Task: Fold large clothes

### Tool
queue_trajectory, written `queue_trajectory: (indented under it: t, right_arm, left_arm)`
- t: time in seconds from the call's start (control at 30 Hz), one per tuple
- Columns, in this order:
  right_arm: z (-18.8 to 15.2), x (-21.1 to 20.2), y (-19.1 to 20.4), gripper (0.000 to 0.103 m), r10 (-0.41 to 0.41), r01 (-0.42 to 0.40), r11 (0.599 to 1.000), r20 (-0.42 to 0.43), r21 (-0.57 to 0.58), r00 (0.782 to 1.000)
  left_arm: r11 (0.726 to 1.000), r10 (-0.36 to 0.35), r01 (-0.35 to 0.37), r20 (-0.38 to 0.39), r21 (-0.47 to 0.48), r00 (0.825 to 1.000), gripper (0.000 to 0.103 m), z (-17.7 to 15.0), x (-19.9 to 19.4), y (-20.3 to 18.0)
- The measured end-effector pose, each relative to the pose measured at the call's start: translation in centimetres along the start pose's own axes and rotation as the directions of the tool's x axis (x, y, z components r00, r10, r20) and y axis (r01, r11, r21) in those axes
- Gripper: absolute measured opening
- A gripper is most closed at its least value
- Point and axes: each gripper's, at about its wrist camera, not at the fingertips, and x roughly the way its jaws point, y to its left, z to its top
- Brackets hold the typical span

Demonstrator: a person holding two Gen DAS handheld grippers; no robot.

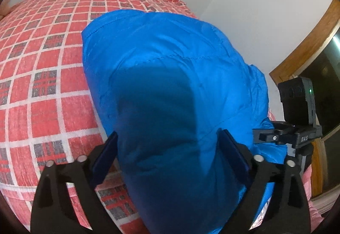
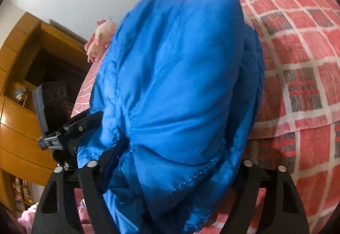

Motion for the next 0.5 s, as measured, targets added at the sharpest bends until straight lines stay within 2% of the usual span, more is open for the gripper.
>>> queue_trajectory:
  t: [0.2, 0.37, 0.5]
  right_arm:
    - [-0.4, -2.2, 2.3, 0.058, -0.020, 0.031, 0.992, 0.090, -0.123, 0.996]
    - [0.9, -3.5, 4.8, 0.055, -0.014, 0.042, 0.976, 0.130, -0.212, 0.991]
    - [3.8, -2.2, 7.6, 0.054, 0.009, 0.025, 0.964, 0.125, -0.264, 0.992]
  left_arm:
    - [1.000, -0.021, 0.020, 0.055, 0.013, 0.998, 0.077, -0.6, -1.6, -0.2]
    - [0.999, -0.041, 0.040, 0.111, 0.008, 0.993, 0.071, -0.3, -4.0, -0.1]
    - [0.999, -0.021, 0.025, 0.159, -0.026, 0.987, 0.071, 0.7, -5.9, 1.3]
